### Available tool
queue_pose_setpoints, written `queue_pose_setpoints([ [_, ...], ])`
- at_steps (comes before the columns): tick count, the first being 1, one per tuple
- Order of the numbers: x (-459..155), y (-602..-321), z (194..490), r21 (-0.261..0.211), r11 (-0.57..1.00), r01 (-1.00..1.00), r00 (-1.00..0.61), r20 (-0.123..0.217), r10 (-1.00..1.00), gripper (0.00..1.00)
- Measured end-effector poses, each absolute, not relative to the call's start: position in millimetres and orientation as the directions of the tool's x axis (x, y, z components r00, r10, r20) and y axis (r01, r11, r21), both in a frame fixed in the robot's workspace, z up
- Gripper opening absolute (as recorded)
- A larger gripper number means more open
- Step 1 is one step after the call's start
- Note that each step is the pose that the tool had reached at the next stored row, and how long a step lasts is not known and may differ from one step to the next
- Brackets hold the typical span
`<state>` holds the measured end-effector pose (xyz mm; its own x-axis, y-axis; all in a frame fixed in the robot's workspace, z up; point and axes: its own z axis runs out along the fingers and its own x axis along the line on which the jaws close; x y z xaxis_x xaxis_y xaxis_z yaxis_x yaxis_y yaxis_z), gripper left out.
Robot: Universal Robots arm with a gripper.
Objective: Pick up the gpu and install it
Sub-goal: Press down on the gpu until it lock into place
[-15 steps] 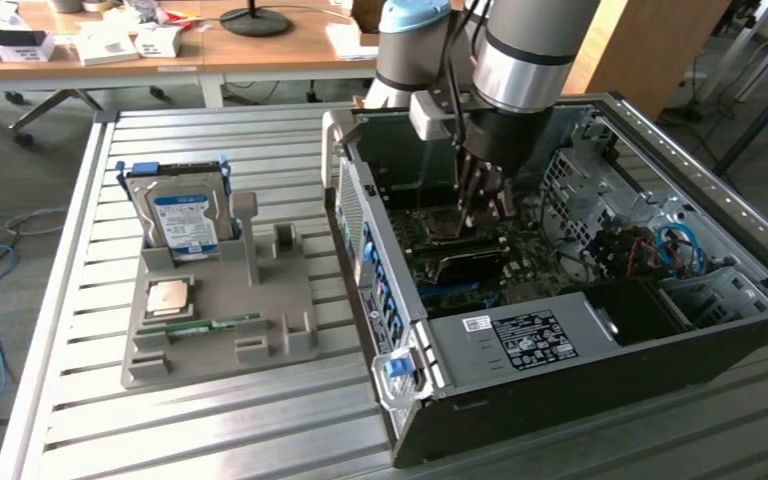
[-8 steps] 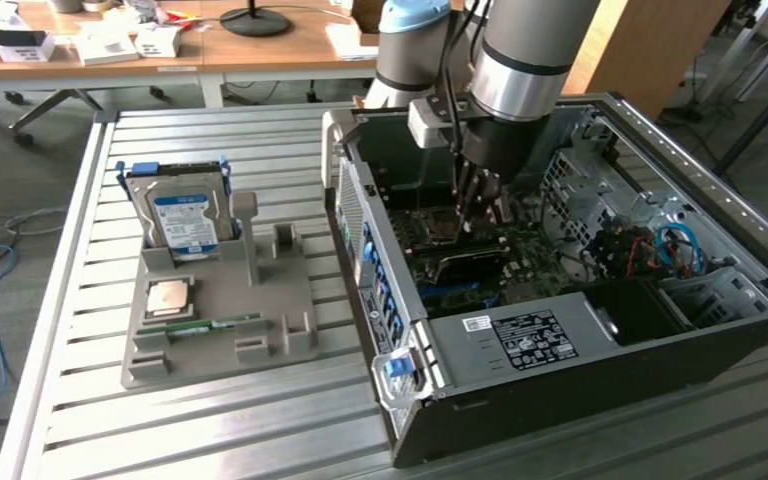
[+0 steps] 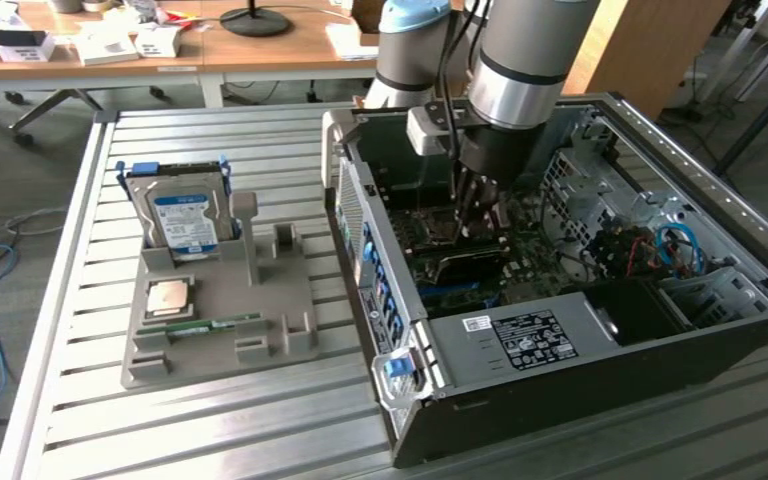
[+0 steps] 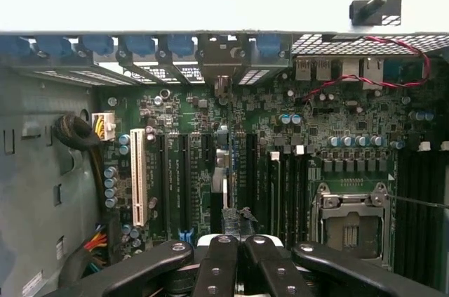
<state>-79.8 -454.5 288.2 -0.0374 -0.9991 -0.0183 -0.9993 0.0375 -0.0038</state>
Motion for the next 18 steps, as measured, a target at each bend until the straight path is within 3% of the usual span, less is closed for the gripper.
queue_pose_setpoints([
  [18, -84.0, -454.4, 278.5, -0.004, 0.04, -0.999, -0.04, -0.019, -0.999, 0.11],
])
